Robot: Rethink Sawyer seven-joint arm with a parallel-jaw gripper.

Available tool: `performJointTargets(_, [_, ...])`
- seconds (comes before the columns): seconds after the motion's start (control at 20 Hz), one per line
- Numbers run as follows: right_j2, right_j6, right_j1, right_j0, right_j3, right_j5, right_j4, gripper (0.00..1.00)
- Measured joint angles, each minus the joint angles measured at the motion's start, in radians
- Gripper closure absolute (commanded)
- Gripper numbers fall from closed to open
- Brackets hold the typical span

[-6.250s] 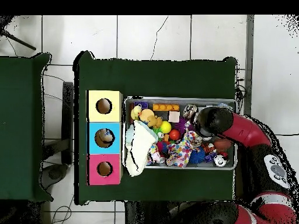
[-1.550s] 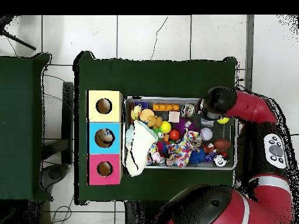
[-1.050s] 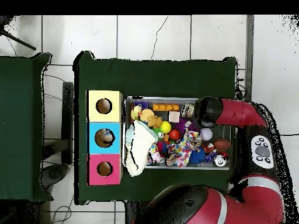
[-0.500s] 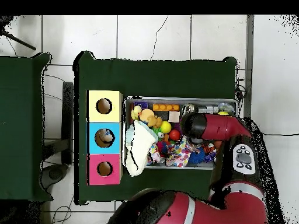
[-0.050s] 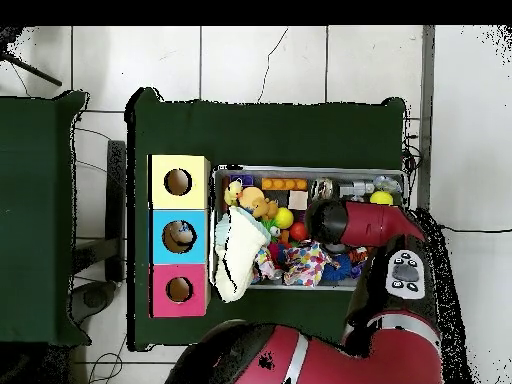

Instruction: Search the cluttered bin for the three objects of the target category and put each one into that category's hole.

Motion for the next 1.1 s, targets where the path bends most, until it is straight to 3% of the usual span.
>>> performJointTargets(0.45, [-0.041, 0.030, 0.025, 0.001, -0.015, -0.057, 0.037, 0.00])
performJointTargets(1.1, [-0.056, 0.030, 0.039, 0.008, -0.043, -0.059, 0.095, 0.00])
